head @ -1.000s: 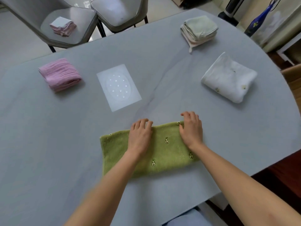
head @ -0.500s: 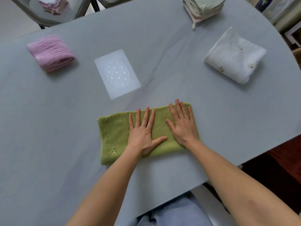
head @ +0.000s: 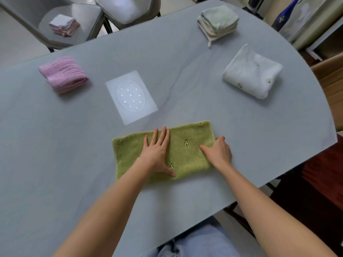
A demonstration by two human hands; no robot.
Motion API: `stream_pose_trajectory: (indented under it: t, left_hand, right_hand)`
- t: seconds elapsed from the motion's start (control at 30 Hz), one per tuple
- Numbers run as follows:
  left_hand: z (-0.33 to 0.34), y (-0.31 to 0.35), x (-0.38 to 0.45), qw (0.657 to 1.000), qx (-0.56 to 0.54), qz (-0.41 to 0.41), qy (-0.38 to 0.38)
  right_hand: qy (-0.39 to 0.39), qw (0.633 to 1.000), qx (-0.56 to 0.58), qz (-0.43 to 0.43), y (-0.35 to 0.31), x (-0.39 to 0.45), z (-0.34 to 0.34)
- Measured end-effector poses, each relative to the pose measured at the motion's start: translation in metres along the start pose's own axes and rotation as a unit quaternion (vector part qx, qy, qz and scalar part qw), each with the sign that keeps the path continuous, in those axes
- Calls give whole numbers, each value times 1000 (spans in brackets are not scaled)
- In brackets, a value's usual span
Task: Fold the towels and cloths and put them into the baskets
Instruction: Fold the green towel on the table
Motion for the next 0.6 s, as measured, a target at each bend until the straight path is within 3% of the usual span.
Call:
stream_pose_trajectory:
  t: [0.17,0.37,0.6]
  left_hand:
    - [-3,-24,-4,998,-60,16,12]
    - [-1,-16,-4,999,-24,2,38]
    - [-11,19,8,1000,-10,-25,16]
  right_hand:
    - [-38,999,-5,-29,-7,8,-2]
    - [-13,996,45,-74,-2,8,-3]
    - [33,995,24,-95,13,23,-27]
Point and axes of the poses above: each hand's wrist, its own x-axis towards the middle knuckle, its own z-axis out of the palm, y = z × x, the point moved 3 cm from there along x, towards the middle knuckle, and after that the axes turned 10 degrees about -z, right-handed, at the moved point
